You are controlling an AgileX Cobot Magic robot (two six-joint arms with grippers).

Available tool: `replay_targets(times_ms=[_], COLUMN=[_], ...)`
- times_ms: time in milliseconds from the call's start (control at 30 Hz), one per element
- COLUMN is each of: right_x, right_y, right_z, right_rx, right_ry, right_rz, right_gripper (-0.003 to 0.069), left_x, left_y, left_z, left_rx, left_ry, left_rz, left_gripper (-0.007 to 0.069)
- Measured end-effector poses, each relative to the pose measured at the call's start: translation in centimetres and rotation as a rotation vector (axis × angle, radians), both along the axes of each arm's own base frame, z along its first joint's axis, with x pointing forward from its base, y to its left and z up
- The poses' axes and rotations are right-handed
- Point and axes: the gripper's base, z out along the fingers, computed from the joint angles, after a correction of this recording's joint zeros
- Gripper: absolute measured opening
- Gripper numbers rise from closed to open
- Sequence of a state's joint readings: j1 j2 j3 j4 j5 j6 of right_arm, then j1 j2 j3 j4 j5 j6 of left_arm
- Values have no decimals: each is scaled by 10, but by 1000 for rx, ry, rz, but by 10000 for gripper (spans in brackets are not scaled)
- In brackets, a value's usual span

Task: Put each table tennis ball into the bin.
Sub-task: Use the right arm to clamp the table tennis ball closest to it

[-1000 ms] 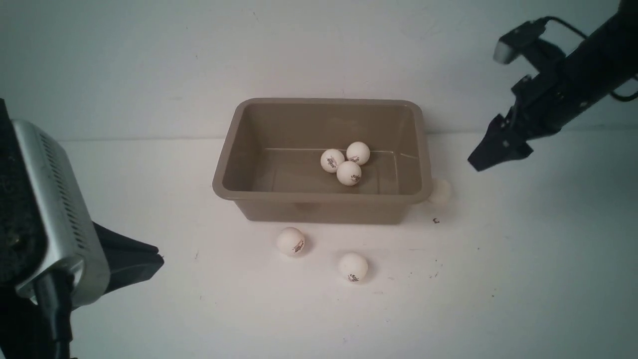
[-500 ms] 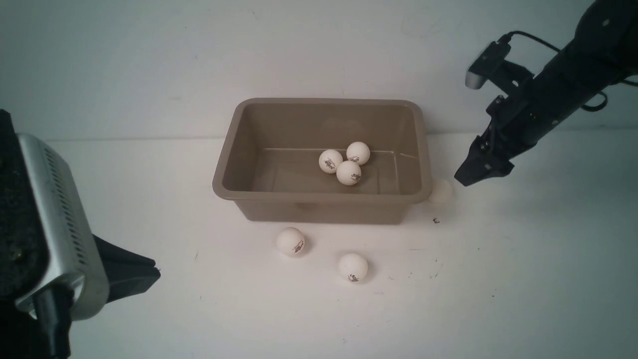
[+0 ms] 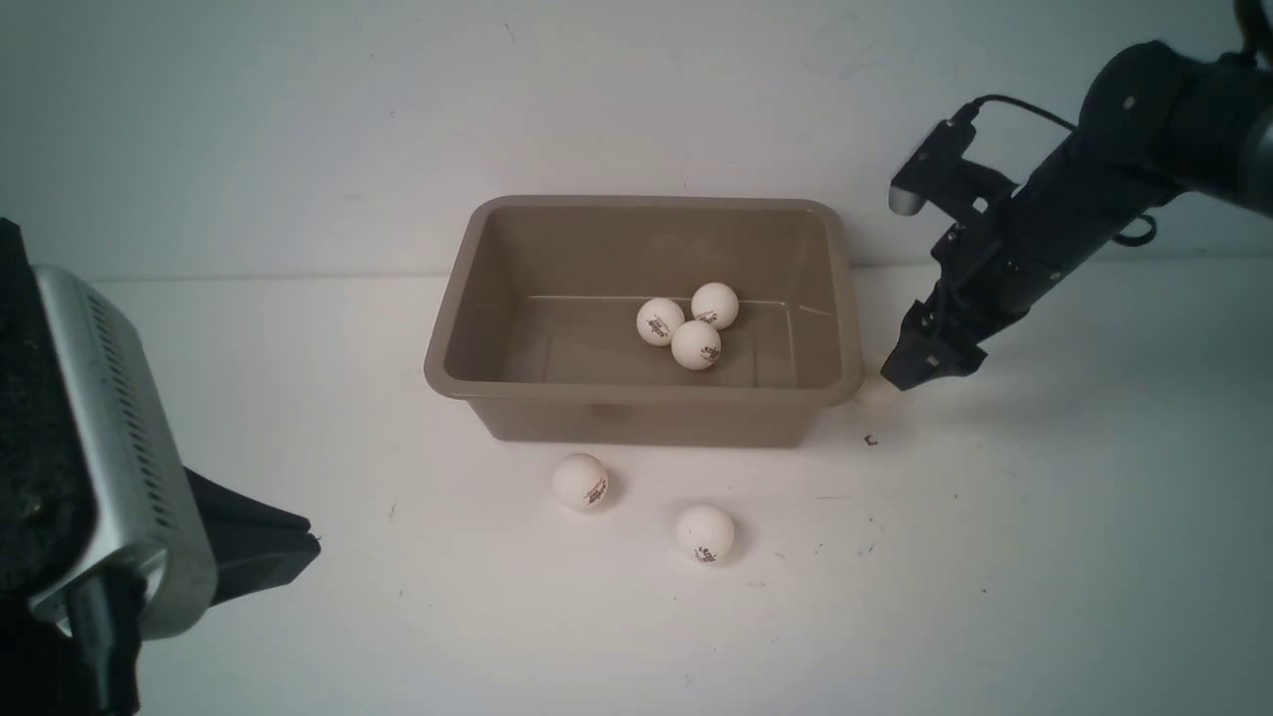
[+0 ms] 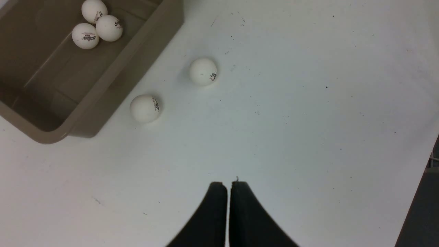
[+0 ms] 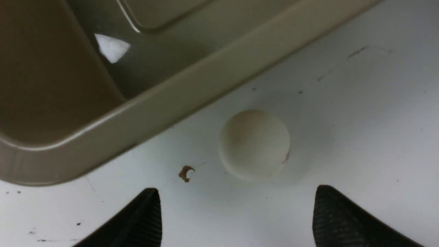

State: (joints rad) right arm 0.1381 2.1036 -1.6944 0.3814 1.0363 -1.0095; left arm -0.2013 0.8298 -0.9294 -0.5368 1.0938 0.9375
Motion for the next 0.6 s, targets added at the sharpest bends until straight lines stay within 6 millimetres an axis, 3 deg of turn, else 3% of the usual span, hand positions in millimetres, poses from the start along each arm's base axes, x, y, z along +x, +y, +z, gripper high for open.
replay_targets(times_ms=[300, 600], right_x=[5, 11], right_y=[7, 19], right_z=[-21, -20], right_rx=[-6, -8], right_ry=[24, -67], right_rz=[-10, -19], right_gripper=[531, 531], left_x=[0, 0], left_y=[0, 0], left_z=[0, 0], left_rx=[-1, -1], left_ry=[0, 0], left_rz=[0, 0], left_gripper=[-4, -4])
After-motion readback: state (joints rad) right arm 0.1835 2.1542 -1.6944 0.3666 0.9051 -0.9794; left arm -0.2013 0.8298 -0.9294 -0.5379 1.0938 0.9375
